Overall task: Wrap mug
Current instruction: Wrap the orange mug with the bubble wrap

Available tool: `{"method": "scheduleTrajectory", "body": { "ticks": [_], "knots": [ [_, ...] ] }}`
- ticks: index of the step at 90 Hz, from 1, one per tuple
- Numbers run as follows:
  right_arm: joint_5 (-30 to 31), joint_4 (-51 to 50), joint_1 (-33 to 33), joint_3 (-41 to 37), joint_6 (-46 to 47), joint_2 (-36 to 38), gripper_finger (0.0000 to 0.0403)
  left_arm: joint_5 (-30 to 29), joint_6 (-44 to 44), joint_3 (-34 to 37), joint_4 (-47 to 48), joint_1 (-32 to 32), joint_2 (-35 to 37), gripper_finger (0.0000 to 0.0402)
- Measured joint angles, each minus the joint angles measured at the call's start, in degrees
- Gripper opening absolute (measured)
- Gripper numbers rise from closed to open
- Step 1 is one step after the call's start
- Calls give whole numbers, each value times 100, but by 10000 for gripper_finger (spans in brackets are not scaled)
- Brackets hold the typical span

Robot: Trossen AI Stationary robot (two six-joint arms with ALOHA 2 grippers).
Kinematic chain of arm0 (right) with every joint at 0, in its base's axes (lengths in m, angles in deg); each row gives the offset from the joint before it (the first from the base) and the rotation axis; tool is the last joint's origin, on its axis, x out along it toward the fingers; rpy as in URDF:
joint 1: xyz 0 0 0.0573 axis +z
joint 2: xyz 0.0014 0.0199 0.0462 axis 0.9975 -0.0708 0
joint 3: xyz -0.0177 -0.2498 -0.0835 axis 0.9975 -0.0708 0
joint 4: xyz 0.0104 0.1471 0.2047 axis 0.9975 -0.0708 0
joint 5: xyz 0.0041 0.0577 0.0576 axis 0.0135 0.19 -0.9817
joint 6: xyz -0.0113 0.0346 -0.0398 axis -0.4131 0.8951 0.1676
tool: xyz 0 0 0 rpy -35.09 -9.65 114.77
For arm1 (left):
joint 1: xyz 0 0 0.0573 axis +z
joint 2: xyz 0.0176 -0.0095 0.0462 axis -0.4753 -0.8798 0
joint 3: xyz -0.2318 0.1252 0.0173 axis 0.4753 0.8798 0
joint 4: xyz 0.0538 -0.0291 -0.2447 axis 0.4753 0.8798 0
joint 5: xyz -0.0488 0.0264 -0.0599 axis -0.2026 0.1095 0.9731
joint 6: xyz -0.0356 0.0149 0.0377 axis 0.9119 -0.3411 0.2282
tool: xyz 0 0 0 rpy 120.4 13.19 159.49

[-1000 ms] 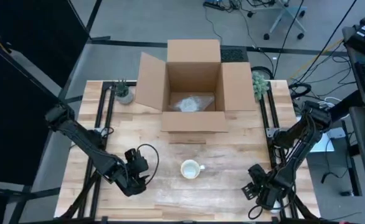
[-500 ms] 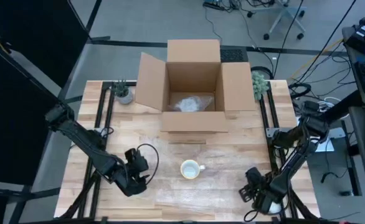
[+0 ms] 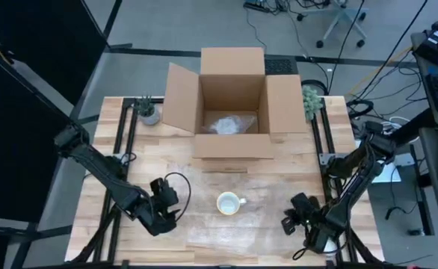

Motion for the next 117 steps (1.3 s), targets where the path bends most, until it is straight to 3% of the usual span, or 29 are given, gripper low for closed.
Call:
{"method": "scheduleTrajectory", "body": {
  "ticks": [10, 22, 48, 59, 75, 83, 96, 107, 117],
  "knots": [
    [658, 524, -265, 0, -638, 13, 14, -2, -9, 0, -9, 45, 0, 273],
    [963, 1514, -789, 0, -1999, 13, 11, -2, -152, 1, -115, 98, -1, 273],
    [967, 4775, -2037, 4, -6271, 17, 9, 13, -318, 2, -281, 199, -2, 273],
    [952, 5825, -2429, 11, -7474, 20, 9, 48, -316, 2, -278, 199, 0, 273],
    [894, 6094, -2865, 13, -7873, -17, 9, 50, -311, 2, -280, 199, -2, 273],
    [419, 6295, -3076, 13, -7848, -210, 9, 50, -311, 2, -278, 199, 0, 273],
    [-505, 7524, -3305, 13, -7987, -898, 9, 52, -320, -29, -247, 247, -2, 273],
    [-865, 8483, -3401, 16, -8105, -1442, 10, 52, -558, -261, -264, 306, 0, 273],
    [-1090, 8654, -3468, 256, -8137, -1795, 26, 45, -896, -485, -265, 382, 0, 273]
  ]
}}
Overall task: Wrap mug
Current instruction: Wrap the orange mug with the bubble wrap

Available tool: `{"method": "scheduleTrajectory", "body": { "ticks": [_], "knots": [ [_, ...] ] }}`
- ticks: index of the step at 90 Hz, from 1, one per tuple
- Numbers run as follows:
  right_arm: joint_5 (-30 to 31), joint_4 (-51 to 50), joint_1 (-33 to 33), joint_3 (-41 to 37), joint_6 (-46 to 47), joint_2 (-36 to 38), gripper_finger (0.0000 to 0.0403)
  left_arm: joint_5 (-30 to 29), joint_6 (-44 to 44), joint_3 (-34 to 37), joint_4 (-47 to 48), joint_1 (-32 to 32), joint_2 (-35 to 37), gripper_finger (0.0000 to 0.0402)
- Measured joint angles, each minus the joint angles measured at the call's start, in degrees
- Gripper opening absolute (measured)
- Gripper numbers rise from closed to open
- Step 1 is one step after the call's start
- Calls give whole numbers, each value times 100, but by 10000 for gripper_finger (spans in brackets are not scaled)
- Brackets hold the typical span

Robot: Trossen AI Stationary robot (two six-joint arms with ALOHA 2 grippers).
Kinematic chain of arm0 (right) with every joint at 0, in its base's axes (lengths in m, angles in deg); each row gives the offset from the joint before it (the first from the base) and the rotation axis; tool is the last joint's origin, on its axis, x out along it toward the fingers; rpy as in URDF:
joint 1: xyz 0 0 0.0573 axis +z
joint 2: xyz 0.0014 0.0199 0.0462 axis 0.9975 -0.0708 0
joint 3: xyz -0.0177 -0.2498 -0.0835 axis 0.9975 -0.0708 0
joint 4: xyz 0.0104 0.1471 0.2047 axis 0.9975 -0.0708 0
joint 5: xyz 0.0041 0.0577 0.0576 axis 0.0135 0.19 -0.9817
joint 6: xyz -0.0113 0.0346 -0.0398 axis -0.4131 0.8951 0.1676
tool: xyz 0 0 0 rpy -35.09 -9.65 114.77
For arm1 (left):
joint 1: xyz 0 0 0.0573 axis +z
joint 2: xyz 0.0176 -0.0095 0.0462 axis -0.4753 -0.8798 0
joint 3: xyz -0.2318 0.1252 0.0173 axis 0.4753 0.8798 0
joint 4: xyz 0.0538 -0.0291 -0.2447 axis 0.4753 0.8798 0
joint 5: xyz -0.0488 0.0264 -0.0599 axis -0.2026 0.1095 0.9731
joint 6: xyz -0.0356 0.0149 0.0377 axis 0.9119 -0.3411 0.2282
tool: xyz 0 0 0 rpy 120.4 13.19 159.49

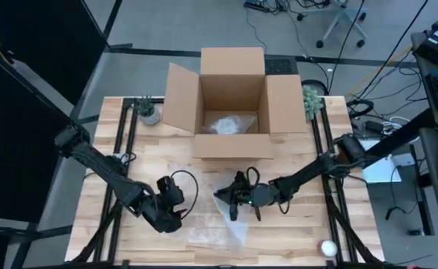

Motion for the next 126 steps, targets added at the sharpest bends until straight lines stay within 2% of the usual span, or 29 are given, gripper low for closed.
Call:
{"method": "scheduleTrajectory", "body": {
  "ticks": [21, 45, 66, 92, 126],
  "knots": [
    [-797, -584, -39, 1034, -697, -620, 101, -266, -724, -254, -399, 290, 0, 273],
    [-821, -2320, -35, 1810, -1244, -754, 155, -271, -1354, -256, -1291, 530, 0, 273],
    [-812, -2390, -31, 1913, -1431, -755, 162, -252, -1614, -61, -1524, 674, -112, 273],
    [-826, -2395, -28, 1913, -1502, -733, 160, -104, -1614, 4, -1522, 748, -710, 273],
    [-830, -2792, 22, 1913, -1732, 56, 160, -74, -1624, 9, -1458, 752, -997, 273]
  ]
}}
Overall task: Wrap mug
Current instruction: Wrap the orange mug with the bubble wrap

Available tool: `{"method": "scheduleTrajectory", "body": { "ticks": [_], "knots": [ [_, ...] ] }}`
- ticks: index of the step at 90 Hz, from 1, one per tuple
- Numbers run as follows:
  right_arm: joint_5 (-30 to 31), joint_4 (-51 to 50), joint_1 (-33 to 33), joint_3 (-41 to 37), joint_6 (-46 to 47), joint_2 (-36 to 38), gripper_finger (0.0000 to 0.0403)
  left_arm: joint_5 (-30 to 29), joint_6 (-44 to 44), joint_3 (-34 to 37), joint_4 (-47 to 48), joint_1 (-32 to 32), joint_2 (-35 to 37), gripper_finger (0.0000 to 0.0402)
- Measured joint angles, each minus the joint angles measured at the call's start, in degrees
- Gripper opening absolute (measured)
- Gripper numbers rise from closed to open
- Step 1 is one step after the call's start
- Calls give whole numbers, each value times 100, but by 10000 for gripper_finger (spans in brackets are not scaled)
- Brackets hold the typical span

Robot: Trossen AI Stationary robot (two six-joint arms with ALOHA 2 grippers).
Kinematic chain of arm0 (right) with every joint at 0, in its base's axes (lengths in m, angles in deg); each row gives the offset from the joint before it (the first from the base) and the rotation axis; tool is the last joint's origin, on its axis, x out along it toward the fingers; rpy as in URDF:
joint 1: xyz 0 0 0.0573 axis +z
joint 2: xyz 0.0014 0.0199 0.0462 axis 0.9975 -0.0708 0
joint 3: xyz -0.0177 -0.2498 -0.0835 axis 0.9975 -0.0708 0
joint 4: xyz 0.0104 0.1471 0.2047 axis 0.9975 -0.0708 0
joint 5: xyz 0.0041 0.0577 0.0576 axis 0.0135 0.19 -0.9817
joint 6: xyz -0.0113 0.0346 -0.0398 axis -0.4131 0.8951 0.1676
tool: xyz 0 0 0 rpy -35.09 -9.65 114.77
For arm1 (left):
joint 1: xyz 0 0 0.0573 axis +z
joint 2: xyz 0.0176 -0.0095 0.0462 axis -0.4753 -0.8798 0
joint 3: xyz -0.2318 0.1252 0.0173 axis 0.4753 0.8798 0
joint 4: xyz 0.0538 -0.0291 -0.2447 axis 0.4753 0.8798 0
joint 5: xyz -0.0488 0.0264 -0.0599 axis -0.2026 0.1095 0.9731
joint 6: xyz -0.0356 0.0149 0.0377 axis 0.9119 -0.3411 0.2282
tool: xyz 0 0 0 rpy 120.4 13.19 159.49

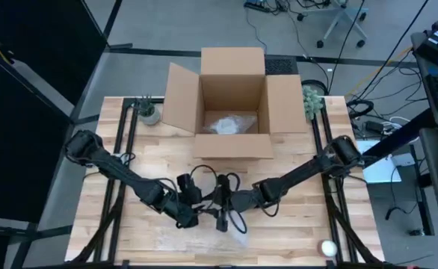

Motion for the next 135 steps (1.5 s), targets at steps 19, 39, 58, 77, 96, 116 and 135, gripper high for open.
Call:
{"method": "scheduleTrajectory", "body": {
  "ticks": [19, 39, 58, 77, 96, 116, 135],
  "knots": [
    [4, -1664, 211, 0, 251, 807, 160, 15, -36, 0, 114, -7, 0, 273],
    [153, -4191, 442, 0, 1613, 1101, 160, 15, -35, 2, 169, -7, 0, 273],
    [192, -5471, 676, -7, 2645, 841, 160, 13, -27, 2, 147, -7, 0, 273],
    [197, -4345, 711, -7, 2304, 559, 160, 13, -28, 2, 146, -7, 0, 273],
    [182, -3897, 697, 94, 1808, 567, 160, 11, -24, 2, 147, -7, 0, 273],
    [172, -4076, 698, 500, 1602, 580, 160, 11, -20, 2, 146, -7, 2, 273],
    [211, -3283, 539, 576, 1193, 505, 160, 9, -19, 2, 145, -8, 4, 273]
  ]
}}
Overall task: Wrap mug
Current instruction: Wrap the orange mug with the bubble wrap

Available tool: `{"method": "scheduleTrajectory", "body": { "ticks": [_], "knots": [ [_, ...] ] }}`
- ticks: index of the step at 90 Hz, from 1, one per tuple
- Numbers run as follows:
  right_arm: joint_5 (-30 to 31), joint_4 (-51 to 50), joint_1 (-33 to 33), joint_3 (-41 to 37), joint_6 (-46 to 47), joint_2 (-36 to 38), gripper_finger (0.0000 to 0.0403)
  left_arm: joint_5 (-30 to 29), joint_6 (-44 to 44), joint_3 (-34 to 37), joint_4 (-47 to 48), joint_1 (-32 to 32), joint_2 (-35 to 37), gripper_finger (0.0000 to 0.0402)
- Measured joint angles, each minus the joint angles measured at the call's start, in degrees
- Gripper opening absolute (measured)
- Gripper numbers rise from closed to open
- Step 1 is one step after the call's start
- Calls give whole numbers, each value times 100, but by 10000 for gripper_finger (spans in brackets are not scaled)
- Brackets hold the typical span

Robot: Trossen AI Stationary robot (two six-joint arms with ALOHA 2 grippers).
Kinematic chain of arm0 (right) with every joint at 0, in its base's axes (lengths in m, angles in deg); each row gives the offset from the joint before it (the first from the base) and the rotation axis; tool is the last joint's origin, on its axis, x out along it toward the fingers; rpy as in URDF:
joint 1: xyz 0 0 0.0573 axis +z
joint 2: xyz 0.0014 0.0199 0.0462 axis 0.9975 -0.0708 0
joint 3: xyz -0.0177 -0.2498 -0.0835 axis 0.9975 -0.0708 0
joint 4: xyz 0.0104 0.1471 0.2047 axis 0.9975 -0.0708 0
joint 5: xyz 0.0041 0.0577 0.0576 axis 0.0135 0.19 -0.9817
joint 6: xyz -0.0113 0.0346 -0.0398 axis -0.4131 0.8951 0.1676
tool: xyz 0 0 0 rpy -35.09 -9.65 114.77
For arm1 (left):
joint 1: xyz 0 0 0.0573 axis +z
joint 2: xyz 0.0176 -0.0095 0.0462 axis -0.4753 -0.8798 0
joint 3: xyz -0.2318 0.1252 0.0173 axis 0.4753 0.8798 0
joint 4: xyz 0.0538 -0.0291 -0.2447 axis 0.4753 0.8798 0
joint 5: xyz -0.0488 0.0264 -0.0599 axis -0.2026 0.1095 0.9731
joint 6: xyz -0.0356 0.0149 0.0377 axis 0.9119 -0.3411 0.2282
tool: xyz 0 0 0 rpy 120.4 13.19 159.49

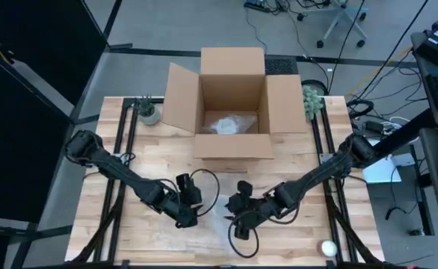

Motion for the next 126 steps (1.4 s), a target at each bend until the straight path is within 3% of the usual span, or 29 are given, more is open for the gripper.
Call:
{"method": "scheduleTrajectory", "body": {
  "ticks": [17, 35, 64, 83, 105, 126],
  "knots": [
    [-103, 1241, -262, 1, -527, -591, 160, 155, 35, -197, 466, -60, 67, 273],
    [-877, 2026, -449, 3, -588, -1214, 160, 381, 309, -514, 1719, -415, 510, 273],
    [-976, 1999, -377, 306, -870, -837, 160, -902, 488, -538, 2133, -830, 1361, 273],
    [-964, 1955, -172, 556, -1652, -644, 160, -1098, 469, -538, 2117, -829, 1392, 273],
    [-935, 453, -134, 605, -1055, -586, 160, -1119, 465, -538, 2080, -872, 1392, 273],
    [-915, -1691, -154, 1667, -721, -516, 160, -1128, 412, -535, 2084, -894, 1392, 273]
  ]
}}
